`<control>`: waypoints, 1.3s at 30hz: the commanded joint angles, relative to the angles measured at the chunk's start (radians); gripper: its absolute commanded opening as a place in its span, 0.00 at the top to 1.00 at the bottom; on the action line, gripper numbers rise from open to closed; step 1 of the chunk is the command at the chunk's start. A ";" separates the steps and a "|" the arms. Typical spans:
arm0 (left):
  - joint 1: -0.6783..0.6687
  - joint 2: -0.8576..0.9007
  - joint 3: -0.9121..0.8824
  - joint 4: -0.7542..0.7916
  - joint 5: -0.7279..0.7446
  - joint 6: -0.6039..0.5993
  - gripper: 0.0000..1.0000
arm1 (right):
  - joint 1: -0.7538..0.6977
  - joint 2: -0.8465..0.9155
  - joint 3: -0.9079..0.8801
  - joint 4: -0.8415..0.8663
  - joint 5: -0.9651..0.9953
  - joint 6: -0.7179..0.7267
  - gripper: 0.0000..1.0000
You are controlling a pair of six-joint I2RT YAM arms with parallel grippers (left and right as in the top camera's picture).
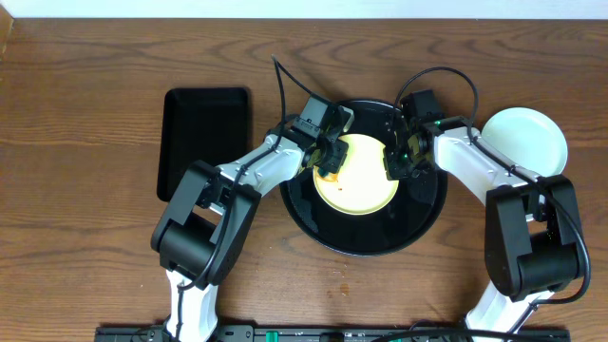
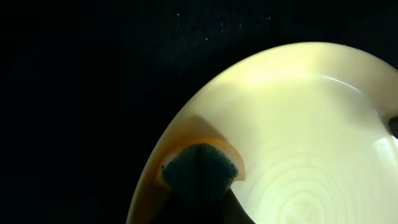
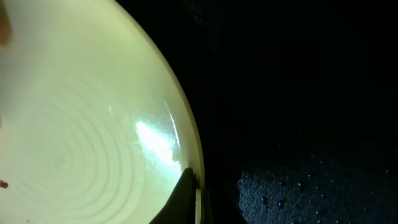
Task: Clean dirty plates on tray and stack at the side
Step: 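Carry the sponge with the left gripper onto the yellow plate, then scrub the yellow plate surface with the sponge in the left gripper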
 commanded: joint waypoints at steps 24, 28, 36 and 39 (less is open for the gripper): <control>-0.077 0.068 -0.043 -0.138 -0.026 0.017 0.93 | 0.000 0.026 -0.020 0.014 0.022 0.024 0.99; -0.089 0.068 -0.085 -0.107 -0.026 0.017 0.93 | 0.000 0.027 -0.020 0.014 0.022 0.024 0.99; -0.100 0.069 -0.141 -0.067 0.077 0.016 0.92 | 0.000 0.026 -0.020 0.014 0.022 0.024 0.99; -0.100 0.069 -0.143 -0.066 0.167 0.015 0.92 | 0.000 0.027 -0.020 0.014 0.022 0.024 0.99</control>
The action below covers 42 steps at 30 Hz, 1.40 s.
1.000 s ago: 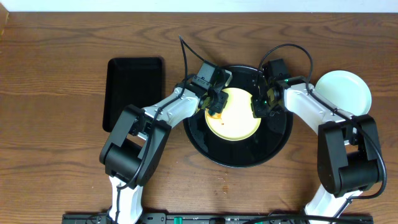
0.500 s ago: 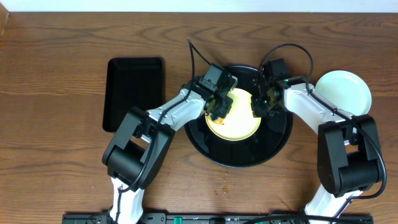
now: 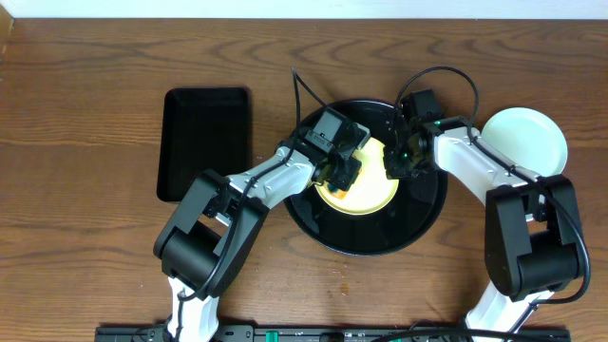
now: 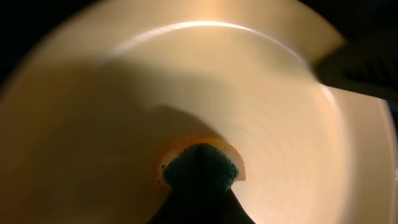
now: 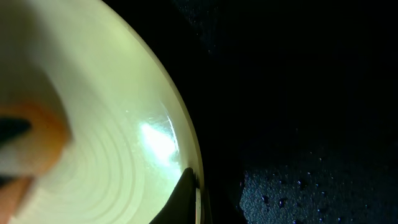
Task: Clean dirty plates on tray and stack at the side
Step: 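Scrub the yellow plate surface with the sponge in the left gripper, then return the sponge with the left gripper to the black rectangular tray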
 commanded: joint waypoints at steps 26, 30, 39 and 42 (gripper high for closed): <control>0.390 -0.250 0.071 0.301 0.481 -0.435 0.93 | 0.000 0.027 -0.020 0.002 0.020 0.003 0.99; 0.500 -0.274 0.071 0.067 0.380 -0.300 0.92 | 0.000 0.027 -0.020 0.002 0.020 0.003 0.94; 0.669 -0.264 0.041 -0.304 -0.271 -0.149 0.92 | 0.000 0.026 -0.020 0.008 0.020 0.003 0.92; 0.693 -0.246 0.016 -0.302 -0.302 -0.147 0.92 | 0.000 0.026 -0.020 0.012 0.020 0.003 0.85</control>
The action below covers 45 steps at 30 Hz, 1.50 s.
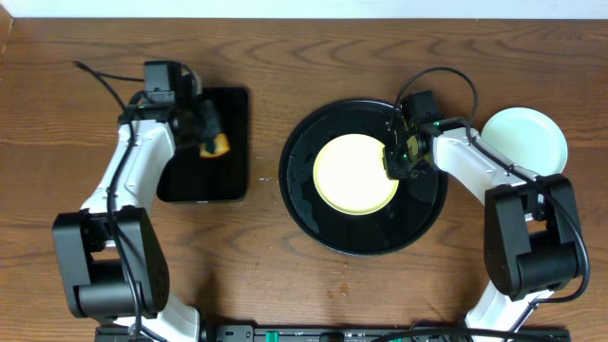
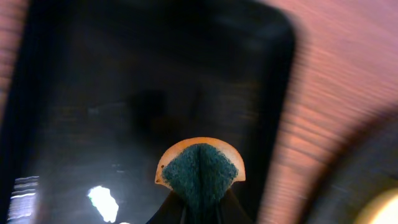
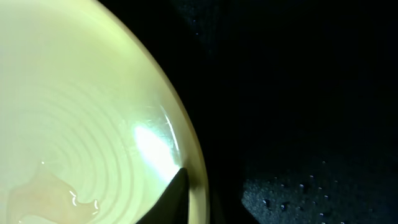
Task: Clean dirty plates on tray and stack at the side
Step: 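Return the sponge with the left gripper to the black rectangular tray, then lift the yellow plate with the right gripper and carry it rightward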
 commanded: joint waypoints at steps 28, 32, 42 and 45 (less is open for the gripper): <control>0.015 0.133 -0.033 0.071 -0.150 0.040 0.14 | -0.002 0.024 -0.027 0.050 0.018 -0.003 0.68; 0.015 0.133 -0.033 0.071 -0.150 0.040 0.13 | -0.002 0.024 -0.036 0.066 0.018 -0.003 0.82; 0.015 0.133 -0.033 0.071 -0.150 0.040 0.11 | -0.003 -0.020 -0.015 0.140 0.029 -0.016 0.99; 0.015 0.133 -0.033 0.071 -0.150 0.040 0.10 | 0.001 -0.098 0.033 0.108 0.043 -0.077 0.99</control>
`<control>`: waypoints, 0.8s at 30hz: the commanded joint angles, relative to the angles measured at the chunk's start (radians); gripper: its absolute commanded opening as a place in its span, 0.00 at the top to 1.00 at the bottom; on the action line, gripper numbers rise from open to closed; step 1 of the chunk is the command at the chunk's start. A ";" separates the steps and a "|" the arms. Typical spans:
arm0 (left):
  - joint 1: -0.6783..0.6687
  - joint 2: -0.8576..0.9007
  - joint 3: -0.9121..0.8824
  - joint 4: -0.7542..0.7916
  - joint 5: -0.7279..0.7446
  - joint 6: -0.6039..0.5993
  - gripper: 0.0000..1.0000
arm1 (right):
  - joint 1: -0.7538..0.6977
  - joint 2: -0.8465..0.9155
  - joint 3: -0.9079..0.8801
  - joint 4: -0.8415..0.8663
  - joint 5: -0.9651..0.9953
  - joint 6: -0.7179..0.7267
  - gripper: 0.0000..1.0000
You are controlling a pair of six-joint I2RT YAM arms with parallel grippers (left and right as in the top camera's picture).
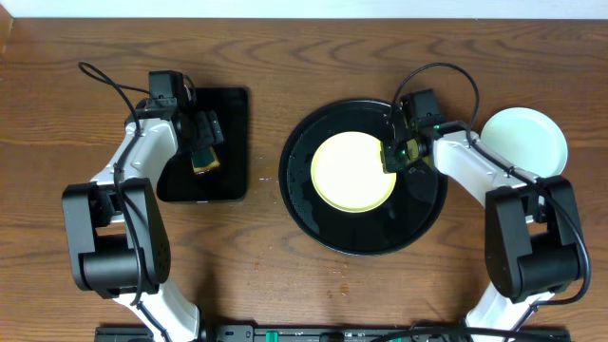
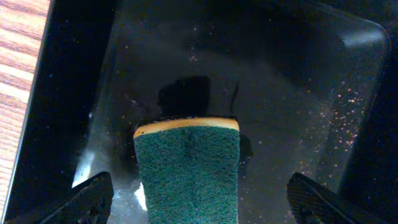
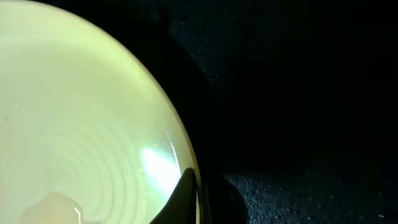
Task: Clean dirty plates on tray and stack at the side
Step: 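Lift the yellow plate with the right gripper and carry it rightward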
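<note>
A pale yellow plate [image 1: 353, 171] [image 3: 74, 124] lies in the round black tray [image 1: 418, 223] [image 3: 298, 93]. My right gripper [image 1: 389, 160] [image 3: 198, 199] is shut on the plate's right rim. A little liquid shines on the plate's inside. The green and yellow sponge [image 1: 205, 160] [image 2: 188, 168] lies flat in the rectangular black tray [image 1: 228, 180] [image 2: 298, 93]. My left gripper [image 1: 203, 138] [image 2: 199, 202] hangs over it, open, its fingers [image 2: 87, 199] wide apart on either side of the sponge and not touching it.
A white plate [image 1: 524, 141] sits on the wooden table right of the round tray. The rectangular tray stands left of the round tray with a strip of bare wood between them. Cables loop above both arms.
My left gripper, which was shut on the sponge above the rectangular tray, has opened, and the sponge now lies flat in that tray. The right gripper still holds the plate's rim.
My left gripper pressed the sponge on the yellow plate's left edge, then on its middle, while the right gripper held the rim. Then the left held the sponge over the rectangular tray. Now the sponge lies there, let go.
</note>
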 commanded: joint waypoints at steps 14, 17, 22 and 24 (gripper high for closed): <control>0.001 0.013 -0.013 0.003 -0.012 0.009 0.10 | 0.265 -0.437 0.076 -0.065 0.717 -0.184 0.99; 0.001 0.013 -0.013 0.003 -0.012 0.009 0.10 | 0.362 -0.435 0.076 -0.065 0.920 -0.224 0.99; 0.001 0.013 -0.013 0.003 -0.012 0.009 0.10 | 0.489 -0.421 0.075 -0.047 1.248 -0.226 0.99; 0.001 0.013 -0.013 0.003 -0.012 0.009 0.10 | 0.530 -0.414 0.075 -0.034 1.355 -0.226 0.99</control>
